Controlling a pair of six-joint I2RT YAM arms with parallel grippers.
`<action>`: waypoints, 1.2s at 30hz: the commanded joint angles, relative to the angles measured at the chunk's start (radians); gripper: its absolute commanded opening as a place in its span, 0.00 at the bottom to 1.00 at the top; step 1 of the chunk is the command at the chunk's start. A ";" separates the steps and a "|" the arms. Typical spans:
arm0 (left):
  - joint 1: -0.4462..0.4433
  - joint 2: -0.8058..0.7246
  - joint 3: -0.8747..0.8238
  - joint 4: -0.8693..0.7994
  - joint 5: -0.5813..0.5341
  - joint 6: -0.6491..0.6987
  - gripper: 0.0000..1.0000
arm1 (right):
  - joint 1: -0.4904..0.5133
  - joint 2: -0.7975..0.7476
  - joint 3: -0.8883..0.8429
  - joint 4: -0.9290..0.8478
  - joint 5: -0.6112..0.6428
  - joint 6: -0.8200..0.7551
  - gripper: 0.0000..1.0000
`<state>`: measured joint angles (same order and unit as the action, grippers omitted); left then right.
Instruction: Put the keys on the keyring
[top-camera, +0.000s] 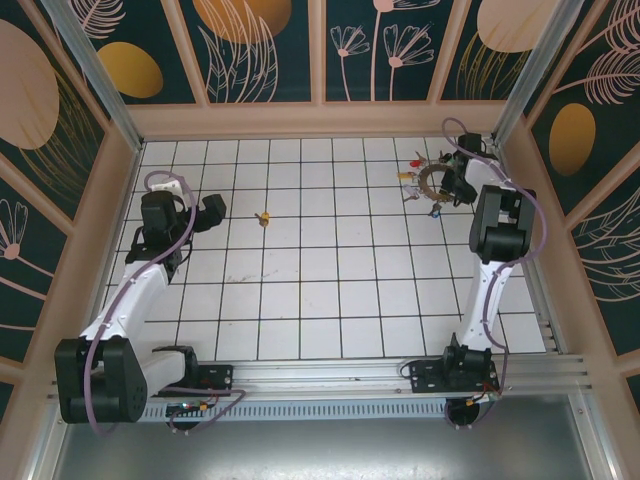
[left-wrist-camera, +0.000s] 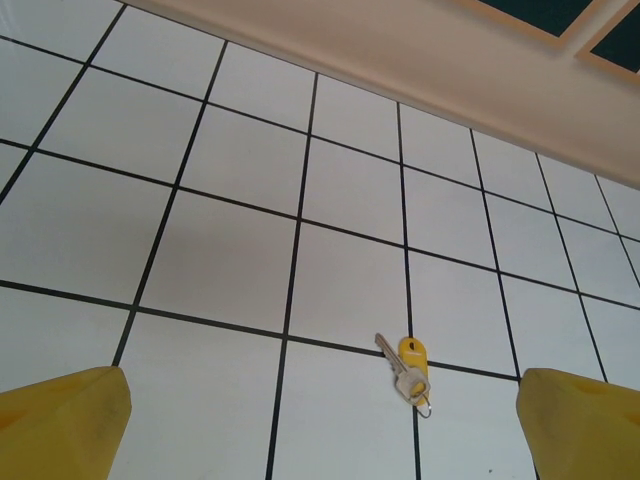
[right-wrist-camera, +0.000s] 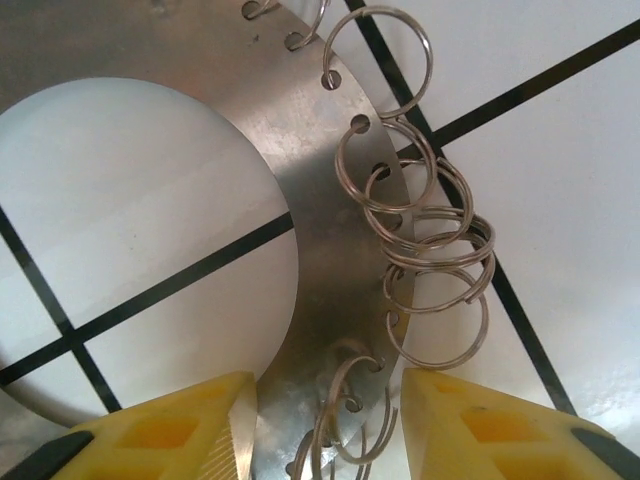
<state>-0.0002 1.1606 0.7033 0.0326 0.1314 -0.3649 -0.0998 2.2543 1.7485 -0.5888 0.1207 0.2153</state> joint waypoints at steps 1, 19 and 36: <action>-0.001 0.005 0.011 0.004 0.010 -0.016 0.99 | 0.011 0.021 0.017 -0.071 0.072 -0.003 0.42; -0.001 0.031 0.015 -0.006 -0.020 -0.022 0.99 | 0.043 -0.064 -0.112 -0.052 0.051 0.010 0.21; -0.001 0.044 0.019 -0.028 -0.071 -0.020 0.99 | 0.347 -0.176 -0.262 0.037 -0.450 0.154 0.32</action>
<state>-0.0002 1.1999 0.7033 0.0212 0.0872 -0.3786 0.1795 2.1159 1.5406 -0.5621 -0.1280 0.2855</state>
